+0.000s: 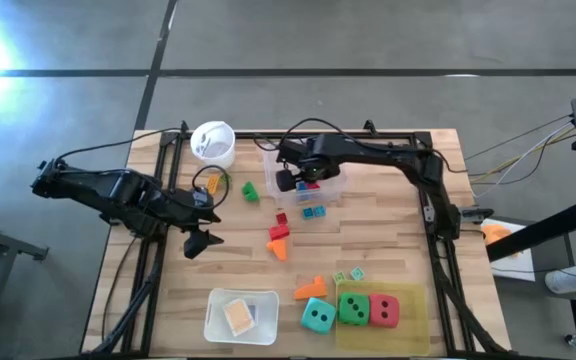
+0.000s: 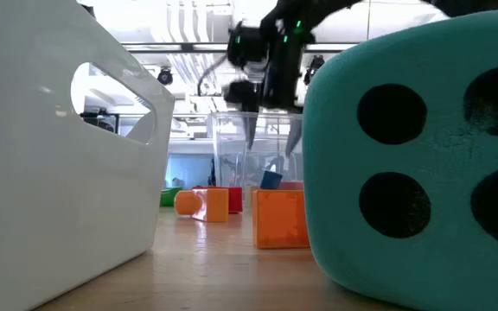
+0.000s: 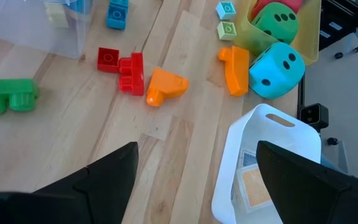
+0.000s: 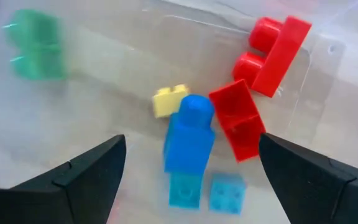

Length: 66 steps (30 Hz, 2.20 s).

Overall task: Pick & Place Toys
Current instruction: Put the light green game piece into the transparent bin

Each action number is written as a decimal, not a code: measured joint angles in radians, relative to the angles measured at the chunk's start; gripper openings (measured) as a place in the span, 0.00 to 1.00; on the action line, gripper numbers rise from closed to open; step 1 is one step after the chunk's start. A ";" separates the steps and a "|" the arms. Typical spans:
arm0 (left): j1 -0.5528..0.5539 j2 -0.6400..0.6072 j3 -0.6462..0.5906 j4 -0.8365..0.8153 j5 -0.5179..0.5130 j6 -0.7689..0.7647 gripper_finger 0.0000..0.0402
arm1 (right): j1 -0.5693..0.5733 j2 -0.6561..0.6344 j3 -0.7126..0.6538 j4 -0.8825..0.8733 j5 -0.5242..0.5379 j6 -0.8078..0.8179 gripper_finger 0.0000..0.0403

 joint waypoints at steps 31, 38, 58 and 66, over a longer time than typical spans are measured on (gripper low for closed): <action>0.000 0.000 0.000 -0.020 0.003 0.018 0.82 | 0.548 -0.157 -0.111 -0.296 -0.230 0.561 0.89; 0.000 0.000 0.000 -0.020 0.007 0.018 0.82 | 0.554 -0.069 -0.160 -0.186 -0.304 0.460 0.89; 0.000 0.000 0.000 -0.021 0.008 0.020 0.82 | 0.508 -0.047 -0.372 -0.001 -0.433 0.279 0.89; 0.000 0.000 0.000 -0.021 0.008 0.021 0.82 | 0.508 -0.048 -0.411 0.078 -0.450 0.286 0.88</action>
